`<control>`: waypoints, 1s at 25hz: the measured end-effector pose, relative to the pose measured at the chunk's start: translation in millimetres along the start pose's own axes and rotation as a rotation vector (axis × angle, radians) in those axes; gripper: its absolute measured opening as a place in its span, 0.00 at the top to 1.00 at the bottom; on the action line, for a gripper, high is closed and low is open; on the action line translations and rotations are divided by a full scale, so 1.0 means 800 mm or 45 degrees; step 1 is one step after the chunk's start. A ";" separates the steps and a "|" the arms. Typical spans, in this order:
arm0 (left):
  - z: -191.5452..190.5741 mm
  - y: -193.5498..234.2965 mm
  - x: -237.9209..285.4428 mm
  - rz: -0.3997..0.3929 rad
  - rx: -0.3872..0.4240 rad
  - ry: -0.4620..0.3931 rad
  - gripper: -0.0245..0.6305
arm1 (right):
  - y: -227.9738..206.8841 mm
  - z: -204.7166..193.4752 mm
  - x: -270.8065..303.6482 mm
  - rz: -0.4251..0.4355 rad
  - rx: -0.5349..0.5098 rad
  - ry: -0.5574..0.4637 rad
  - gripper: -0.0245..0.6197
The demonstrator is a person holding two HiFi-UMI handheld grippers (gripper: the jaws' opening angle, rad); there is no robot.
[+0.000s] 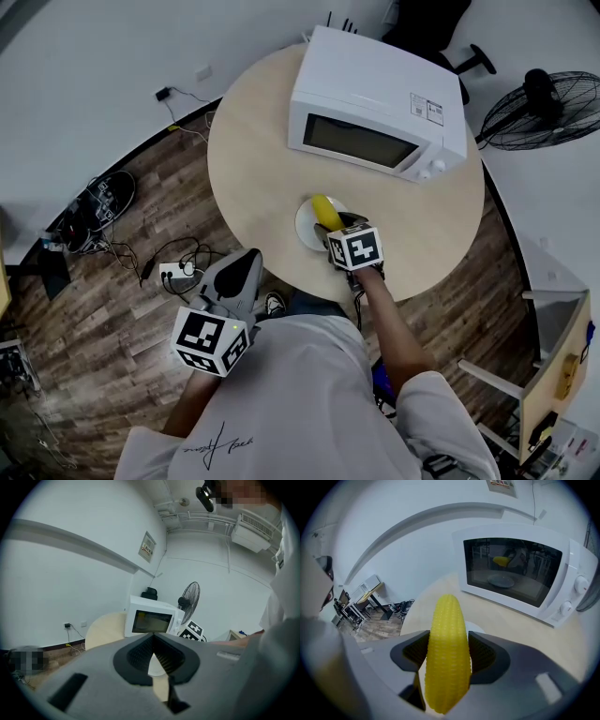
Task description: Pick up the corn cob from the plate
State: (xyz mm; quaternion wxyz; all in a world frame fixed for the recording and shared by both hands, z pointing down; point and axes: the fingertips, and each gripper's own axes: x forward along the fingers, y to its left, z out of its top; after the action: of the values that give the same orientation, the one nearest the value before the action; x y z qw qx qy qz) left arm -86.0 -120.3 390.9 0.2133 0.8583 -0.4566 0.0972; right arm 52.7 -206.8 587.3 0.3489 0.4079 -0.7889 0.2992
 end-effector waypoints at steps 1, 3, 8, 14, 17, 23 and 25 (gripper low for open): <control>-0.001 -0.001 0.000 -0.003 0.001 0.001 0.97 | 0.000 0.001 -0.002 -0.001 0.000 -0.007 0.55; -0.002 -0.003 0.000 -0.008 -0.001 0.003 0.97 | 0.001 0.004 -0.006 -0.004 0.001 -0.020 0.55; -0.004 -0.003 -0.003 -0.007 -0.007 -0.001 0.97 | 0.004 0.010 -0.017 -0.005 0.002 -0.057 0.55; -0.002 0.000 -0.007 -0.002 -0.004 -0.009 0.97 | 0.011 0.020 -0.030 0.000 0.004 -0.107 0.55; -0.003 0.000 -0.007 -0.003 -0.004 -0.009 0.97 | 0.014 0.022 -0.035 0.004 0.005 -0.126 0.55; -0.001 0.001 -0.012 -0.004 -0.005 -0.017 0.97 | 0.018 0.029 -0.048 0.002 0.021 -0.163 0.55; 0.001 0.002 -0.012 -0.002 -0.009 -0.026 0.97 | 0.019 0.032 -0.053 0.000 0.020 -0.176 0.55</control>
State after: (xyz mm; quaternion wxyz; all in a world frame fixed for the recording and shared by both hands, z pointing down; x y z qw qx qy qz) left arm -93.0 -114.4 386.9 0.2119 0.8589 -0.4582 0.0867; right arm 50.1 -200.0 536.1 0.2905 0.4302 -0.8087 0.2766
